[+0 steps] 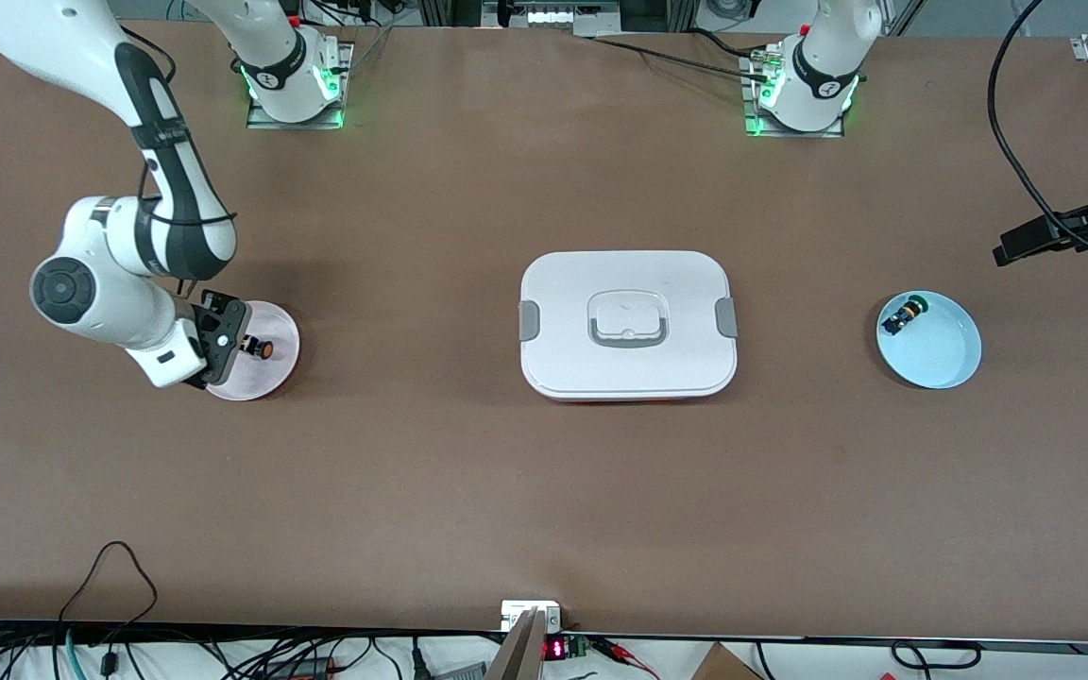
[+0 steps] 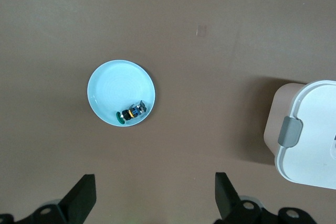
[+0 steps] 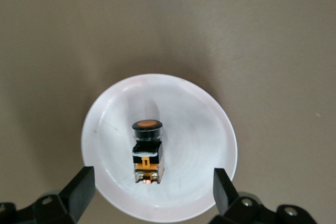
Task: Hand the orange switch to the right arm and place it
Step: 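Lower the switch onto the white plate and open the right gripper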
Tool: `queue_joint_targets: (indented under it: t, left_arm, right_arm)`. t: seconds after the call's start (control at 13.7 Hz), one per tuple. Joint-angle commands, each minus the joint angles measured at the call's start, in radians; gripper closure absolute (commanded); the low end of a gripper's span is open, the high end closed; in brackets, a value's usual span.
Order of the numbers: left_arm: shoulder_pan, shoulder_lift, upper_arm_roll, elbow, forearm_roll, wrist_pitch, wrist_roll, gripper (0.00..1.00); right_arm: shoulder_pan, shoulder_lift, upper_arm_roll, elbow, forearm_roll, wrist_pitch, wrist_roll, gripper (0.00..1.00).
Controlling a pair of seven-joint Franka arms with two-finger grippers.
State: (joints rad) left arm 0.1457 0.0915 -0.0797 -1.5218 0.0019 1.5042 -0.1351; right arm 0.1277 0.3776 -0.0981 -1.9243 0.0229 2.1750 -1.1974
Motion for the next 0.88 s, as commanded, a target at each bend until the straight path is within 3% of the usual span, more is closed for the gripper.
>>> queue_joint_targets:
  t: [0.0,0.22,0.59,0.8]
  left_arm:
    - [-0.012,0.004,0.006,0.019,0.018,-0.001,0.0,0.0]
    - [-0.011,0.005,0.006,0.022,0.018,-0.002,0.02,0.0]
    - [-0.012,0.008,0.006,0.023,0.024,-0.004,0.019,0.0]
    - [-0.012,0.008,0.006,0.025,0.021,-0.004,0.02,0.0]
  right_arm:
    - [-0.01,-0.02,0.028,0.109,0.06,-0.153,0.19,0.0]
    - [-0.007,-0.06,0.028,0.178,0.166,-0.276,0.489,0.0]
    - [0.003,-0.092,0.026,0.323,0.164,-0.498,0.91,0.0]
    - [0.032,-0.091,0.028,0.477,0.097,-0.743,1.143,0.0]
